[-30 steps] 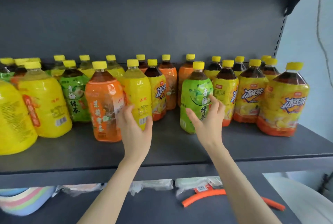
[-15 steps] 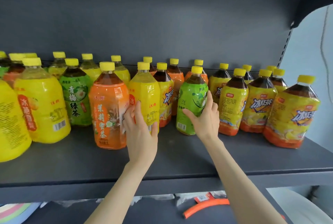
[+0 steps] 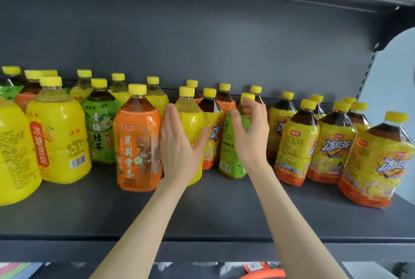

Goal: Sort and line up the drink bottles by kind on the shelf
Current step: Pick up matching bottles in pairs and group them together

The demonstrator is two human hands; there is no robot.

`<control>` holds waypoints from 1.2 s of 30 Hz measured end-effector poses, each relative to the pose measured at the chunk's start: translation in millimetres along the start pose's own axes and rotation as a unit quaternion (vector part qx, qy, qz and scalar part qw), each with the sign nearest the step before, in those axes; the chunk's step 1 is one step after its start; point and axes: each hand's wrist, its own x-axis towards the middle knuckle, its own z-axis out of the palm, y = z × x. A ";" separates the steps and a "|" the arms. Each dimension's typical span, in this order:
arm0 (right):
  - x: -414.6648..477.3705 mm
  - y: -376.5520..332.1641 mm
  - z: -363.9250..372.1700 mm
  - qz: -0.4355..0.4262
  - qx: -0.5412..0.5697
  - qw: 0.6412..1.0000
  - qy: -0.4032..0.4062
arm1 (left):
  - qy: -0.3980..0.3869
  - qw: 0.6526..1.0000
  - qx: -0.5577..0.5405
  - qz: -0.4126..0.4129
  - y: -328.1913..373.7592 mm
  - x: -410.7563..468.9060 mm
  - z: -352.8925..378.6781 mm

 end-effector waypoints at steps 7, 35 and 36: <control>60.0 -21.7 48.2 0.141 0.005 0.955 -0.263 | 0.006 1.000 0.004 0.007 -12.4 0.9 1.1; -24.5 -21.8 -26.7 0.086 0.175 0.972 -0.128 | -0.102 0.987 -0.103 -0.062 -12.0 -7.0 -33.5; -34.4 -17.2 -27.7 0.125 0.201 0.961 -0.146 | -0.094 0.985 -0.123 -0.070 -11.3 -12.4 -35.0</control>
